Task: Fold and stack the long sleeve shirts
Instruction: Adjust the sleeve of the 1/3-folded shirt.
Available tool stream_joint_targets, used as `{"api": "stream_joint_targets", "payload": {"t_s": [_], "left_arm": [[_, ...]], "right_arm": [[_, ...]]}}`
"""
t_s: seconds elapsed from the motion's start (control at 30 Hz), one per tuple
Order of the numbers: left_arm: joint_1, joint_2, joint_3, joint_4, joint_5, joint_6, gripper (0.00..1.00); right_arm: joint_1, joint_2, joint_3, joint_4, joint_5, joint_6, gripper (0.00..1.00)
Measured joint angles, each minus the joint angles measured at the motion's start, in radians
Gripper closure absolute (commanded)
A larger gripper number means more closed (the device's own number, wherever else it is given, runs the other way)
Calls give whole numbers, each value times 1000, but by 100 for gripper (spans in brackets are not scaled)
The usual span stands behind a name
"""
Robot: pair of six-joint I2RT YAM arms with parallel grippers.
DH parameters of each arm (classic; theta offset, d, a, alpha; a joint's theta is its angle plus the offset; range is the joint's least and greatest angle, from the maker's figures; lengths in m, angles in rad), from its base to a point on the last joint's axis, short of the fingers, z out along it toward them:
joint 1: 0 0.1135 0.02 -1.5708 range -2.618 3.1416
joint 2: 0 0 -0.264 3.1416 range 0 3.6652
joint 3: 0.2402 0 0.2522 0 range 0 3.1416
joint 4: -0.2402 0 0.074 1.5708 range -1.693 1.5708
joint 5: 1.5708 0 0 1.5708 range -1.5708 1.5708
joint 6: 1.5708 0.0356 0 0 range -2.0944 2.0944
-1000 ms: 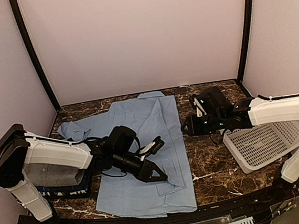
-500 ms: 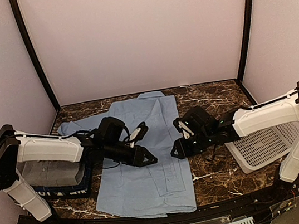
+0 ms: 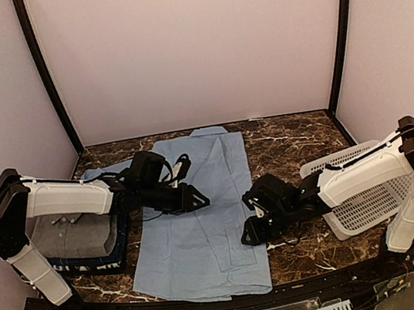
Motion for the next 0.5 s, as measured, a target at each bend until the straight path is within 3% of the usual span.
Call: {"api": "stream_joint_targets", "payload": {"t_s": [0.33,0.5], "left_arm": [[0,0,0,24,-8,-23,69],[0,-1,-6,63,-2,-42,69]], "right_arm": [[9,56,34,10,27,56,60],[24,84,71,-9,40,64,69]]}}
